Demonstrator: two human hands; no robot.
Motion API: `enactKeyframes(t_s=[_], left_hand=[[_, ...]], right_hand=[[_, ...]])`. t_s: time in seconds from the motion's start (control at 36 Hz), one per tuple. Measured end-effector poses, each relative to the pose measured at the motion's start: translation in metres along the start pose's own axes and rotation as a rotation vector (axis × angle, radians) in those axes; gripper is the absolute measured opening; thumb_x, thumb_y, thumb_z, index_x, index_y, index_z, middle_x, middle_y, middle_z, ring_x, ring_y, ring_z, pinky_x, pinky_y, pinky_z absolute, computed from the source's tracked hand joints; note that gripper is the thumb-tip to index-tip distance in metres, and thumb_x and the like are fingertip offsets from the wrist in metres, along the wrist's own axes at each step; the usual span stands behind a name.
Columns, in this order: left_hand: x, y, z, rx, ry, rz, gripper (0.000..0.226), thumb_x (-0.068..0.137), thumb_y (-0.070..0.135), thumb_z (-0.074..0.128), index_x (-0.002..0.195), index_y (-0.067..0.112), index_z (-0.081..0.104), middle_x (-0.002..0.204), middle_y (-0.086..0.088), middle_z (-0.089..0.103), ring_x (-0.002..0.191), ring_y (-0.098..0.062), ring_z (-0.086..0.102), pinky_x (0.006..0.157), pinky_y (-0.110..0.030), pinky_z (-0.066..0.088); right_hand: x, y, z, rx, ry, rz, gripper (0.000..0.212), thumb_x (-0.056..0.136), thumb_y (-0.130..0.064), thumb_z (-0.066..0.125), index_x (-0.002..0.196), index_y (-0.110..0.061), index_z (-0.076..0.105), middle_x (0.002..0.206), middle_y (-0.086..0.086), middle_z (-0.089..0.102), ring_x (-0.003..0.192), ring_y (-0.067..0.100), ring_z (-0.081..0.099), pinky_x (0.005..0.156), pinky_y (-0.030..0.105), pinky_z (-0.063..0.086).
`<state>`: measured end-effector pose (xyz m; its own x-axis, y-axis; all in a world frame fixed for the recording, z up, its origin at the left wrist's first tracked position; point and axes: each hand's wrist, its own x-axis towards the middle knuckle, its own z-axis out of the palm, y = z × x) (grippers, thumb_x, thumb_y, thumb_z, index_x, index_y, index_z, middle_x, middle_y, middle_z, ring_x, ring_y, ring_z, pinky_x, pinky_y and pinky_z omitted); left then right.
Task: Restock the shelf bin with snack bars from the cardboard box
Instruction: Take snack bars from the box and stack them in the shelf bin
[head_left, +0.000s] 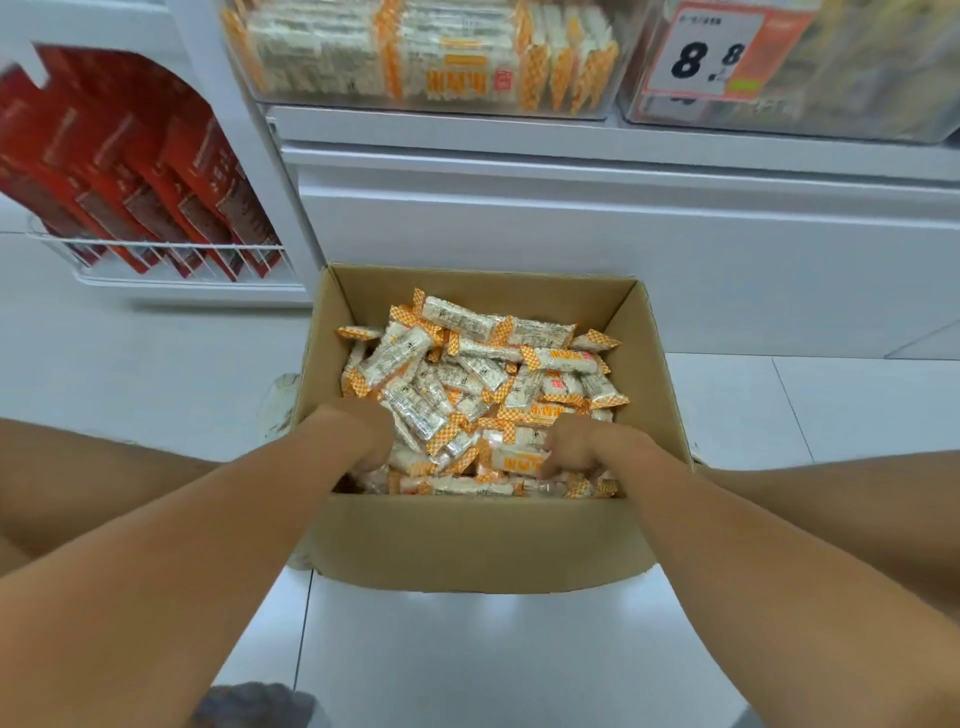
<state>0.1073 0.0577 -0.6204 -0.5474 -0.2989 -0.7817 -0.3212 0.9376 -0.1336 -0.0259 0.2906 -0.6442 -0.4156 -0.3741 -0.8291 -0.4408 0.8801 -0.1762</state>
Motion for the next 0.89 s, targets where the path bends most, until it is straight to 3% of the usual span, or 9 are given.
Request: enactKeyframes(t_s=[0.08, 0.17, 0.25, 0.39, 0.56, 0.61, 0.75, 0.83, 0.89], left_hand=[[-0.013, -0.004, -0.021, -0.261, -0.151, 0.008, 0.035, 0.102, 0.012, 0.04, 0.134, 0.006, 0.052, 0.117, -0.015, 0.064, 0.07, -0.021, 0.065, 0.062, -0.03, 0.058], [-0.027, -0.01, -0.038, -0.598, -0.242, 0.021, 0.02, 0.105, 0.007, 0.043, 0.102, -0.002, 0.06, 0.088, -0.018, 0.073, 0.054, -0.017, 0.067, 0.047, -0.025, 0.055], [-0.032, -0.013, -0.052, -1.027, -0.111, 0.066, 0.023, 0.106, 0.014, 0.045, 0.109, -0.002, 0.062, 0.09, -0.019, 0.073, 0.065, -0.02, 0.069, 0.06, -0.032, 0.059], [-0.049, 0.01, -0.062, -1.508, -0.111, 0.264, 0.023, 0.105, 0.011, 0.045, 0.126, 0.01, 0.056, 0.122, -0.011, 0.068, 0.098, -0.023, 0.071, 0.084, -0.044, 0.059], [-0.049, 0.037, -0.052, -1.497, 0.003, 0.277, 0.064, 0.081, 0.044, 0.08, 0.13, 0.01, 0.056, 0.127, -0.002, 0.063, 0.107, -0.017, 0.065, 0.078, -0.042, 0.062], [-0.048, 0.039, -0.046, -1.519, 0.116, 0.201, 0.056, 0.086, 0.038, 0.078, 0.126, 0.008, 0.051, 0.116, 0.008, 0.059, 0.098, -0.009, 0.06, 0.081, -0.044, 0.062], [-0.043, 0.026, -0.04, -1.486, 0.158, 0.08, 0.091, 0.087, 0.037, 0.077, 0.156, 0.013, 0.025, 0.152, -0.002, 0.039, 0.132, -0.024, 0.045, 0.073, -0.038, 0.057], [-0.04, 0.019, -0.037, -1.476, 0.128, 0.051, 0.081, 0.084, 0.035, 0.078, 0.149, 0.011, 0.036, 0.153, -0.007, 0.039, 0.135, -0.027, 0.04, 0.103, -0.043, 0.044], [-0.039, 0.017, -0.035, -1.477, 0.121, 0.053, 0.079, 0.079, 0.024, 0.079, 0.145, 0.009, 0.037, 0.152, -0.007, 0.038, 0.126, -0.025, 0.039, 0.105, -0.043, 0.033]], right_hand=[[-0.005, 0.004, -0.022, 0.343, -0.077, -0.005, 0.03, 0.09, -0.035, 0.075, 0.087, -0.008, 0.06, 0.078, 0.012, 0.067, 0.061, 0.02, 0.067, 0.058, 0.03, 0.057], [-0.017, 0.0, -0.045, 0.71, -0.092, -0.144, 0.032, 0.09, -0.028, 0.074, 0.108, -0.002, 0.066, 0.1, 0.017, 0.074, 0.079, 0.02, 0.072, 0.068, 0.03, 0.061], [-0.031, -0.014, -0.057, 1.004, -0.107, -0.341, 0.03, 0.089, -0.025, 0.073, 0.11, -0.01, 0.058, 0.11, 0.007, 0.072, 0.103, 0.019, 0.069, 0.076, 0.03, 0.059], [-0.041, -0.036, -0.057, 1.088, -0.038, -0.455, 0.017, 0.085, -0.018, 0.077, 0.098, -0.011, 0.067, 0.094, -0.002, 0.069, 0.091, 0.009, 0.067, 0.076, 0.033, 0.059], [-0.04, -0.055, -0.047, 1.022, 0.056, -0.481, 0.024, 0.077, 0.001, 0.082, 0.091, -0.012, 0.068, 0.082, 0.003, 0.071, 0.082, 0.019, 0.07, 0.065, 0.029, 0.056], [-0.038, -0.049, -0.046, 0.935, 0.007, -0.423, 0.036, 0.075, 0.003, 0.083, 0.102, -0.016, 0.07, 0.094, 0.002, 0.073, 0.089, 0.02, 0.071, 0.069, 0.029, 0.058], [-0.021, -0.009, -0.027, -0.073, 0.076, -0.102, 0.047, 0.076, -0.004, 0.084, 0.117, -0.021, 0.07, 0.126, -0.001, 0.063, 0.11, 0.024, 0.062, 0.093, 0.038, 0.055], [-0.007, 0.017, 0.005, -0.231, -0.008, -0.012, 0.037, 0.086, 0.004, 0.068, 0.117, -0.017, 0.072, 0.131, 0.001, 0.062, 0.118, 0.024, 0.06, 0.098, 0.037, 0.052], [-0.002, 0.026, 0.02, -0.176, 0.01, -0.029, 0.032, 0.09, 0.003, 0.064, 0.113, -0.015, 0.075, 0.13, 0.003, 0.065, 0.116, 0.022, 0.062, 0.097, 0.034, 0.052]])
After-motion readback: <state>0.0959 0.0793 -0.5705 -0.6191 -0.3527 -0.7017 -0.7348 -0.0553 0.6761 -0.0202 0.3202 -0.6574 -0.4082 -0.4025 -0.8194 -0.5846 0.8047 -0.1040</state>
